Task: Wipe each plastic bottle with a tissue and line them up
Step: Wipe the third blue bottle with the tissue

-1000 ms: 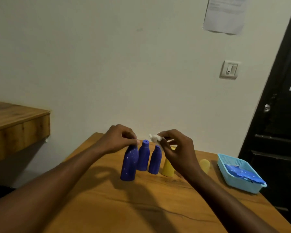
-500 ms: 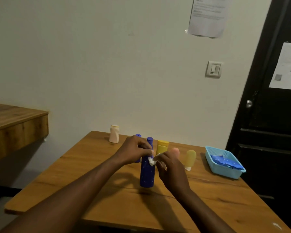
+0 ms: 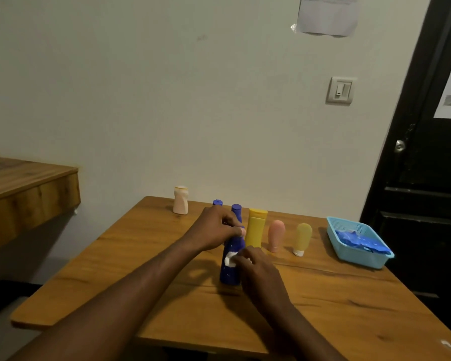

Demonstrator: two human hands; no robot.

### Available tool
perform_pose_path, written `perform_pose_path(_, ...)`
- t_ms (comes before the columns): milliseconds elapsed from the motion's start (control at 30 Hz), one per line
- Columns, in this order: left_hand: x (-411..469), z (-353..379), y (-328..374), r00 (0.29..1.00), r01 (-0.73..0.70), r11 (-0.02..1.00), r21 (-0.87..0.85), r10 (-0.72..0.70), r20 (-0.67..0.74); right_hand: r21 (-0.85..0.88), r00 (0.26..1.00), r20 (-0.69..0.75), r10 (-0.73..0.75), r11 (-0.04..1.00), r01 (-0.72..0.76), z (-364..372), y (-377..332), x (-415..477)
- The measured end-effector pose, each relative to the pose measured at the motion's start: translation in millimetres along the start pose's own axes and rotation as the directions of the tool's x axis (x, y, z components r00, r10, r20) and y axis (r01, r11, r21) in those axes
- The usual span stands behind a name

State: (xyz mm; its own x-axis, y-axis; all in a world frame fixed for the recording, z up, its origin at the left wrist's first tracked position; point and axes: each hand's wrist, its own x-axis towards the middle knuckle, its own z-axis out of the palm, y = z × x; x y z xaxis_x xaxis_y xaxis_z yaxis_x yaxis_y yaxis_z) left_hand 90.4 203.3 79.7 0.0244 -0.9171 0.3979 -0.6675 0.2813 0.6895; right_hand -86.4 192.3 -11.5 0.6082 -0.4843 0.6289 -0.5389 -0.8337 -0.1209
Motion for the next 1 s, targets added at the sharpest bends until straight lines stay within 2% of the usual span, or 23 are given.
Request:
perform_pose_path(133, 6.8, -3.1, -4.9, 0.999, 0.037, 0.999, 0.004, -0.037, 0.002, 0.058, 0.97, 0.222, 0.096, 0.992, -0.112, 8.0, -0.1, -22.5)
perform_pose_path(300, 15.1, -5.4, -7.6, 0.999, 0.047, 0.999, 0.022, -0.047, 0.013, 0.123, 0.946, 0.301, 0.12, 0.979, -0.163, -0.2, 0.2, -14.0)
perform_pose_path(367, 17.4, -5.3, -9.0, 0.999, 0.044, 0.999, 0.022, -0.045, 0.019, 0.157, 0.959, 0.255, 0.121, 0.974, -0.164, -4.7, 4.1, -9.7)
perform_pose_path(433, 19.3, -5.2, -10.0, 0.999, 0.041, 0.999, 0.019, -0.041, 0.02, 0.174, 0.988, 0.076, 0.131, 0.974, -0.143, -8.0, 10.3, -0.4)
perform_pose_path(500, 22.1, -5.4, -9.3, 0.998, 0.049, 0.998, 0.025, -0.05, 0.024, 0.187, 0.983, -0.101, 0.152, 0.973, -0.132, -10.7, 15.1, 13.1)
perform_pose_path(600, 28.5, -7.5, -7.3, 0.996, 0.075, 0.996, 0.044, -0.077, 0.041, 0.143, 0.98, -0.155, 0.124, 0.984, -0.102, -13.3, 14.2, 31.5)
perform_pose_path(833, 35.6, -2.3, -4.5, 0.993, 0.12, 0.99, 0.071, -0.121, 0.013, -0.026, 0.998, 0.054, -0.026, 0.999, 0.028, 8.0, 5.2, 25.5)
perform_pose_path(900, 37.9, -2.0, -6.4, 0.992, 0.126, 0.99, 0.058, -0.127, 0.018, -0.091, 0.98, 0.173, -0.101, 0.989, 0.118, 14.0, 0.6, 16.9)
perform_pose_path(1000, 39.9, -1.6, -7.8, 0.991, 0.129, 0.989, 0.065, -0.131, 0.03, -0.05, 0.941, 0.313, -0.128, 0.987, 0.15, 14.0, -8.0, 2.9)
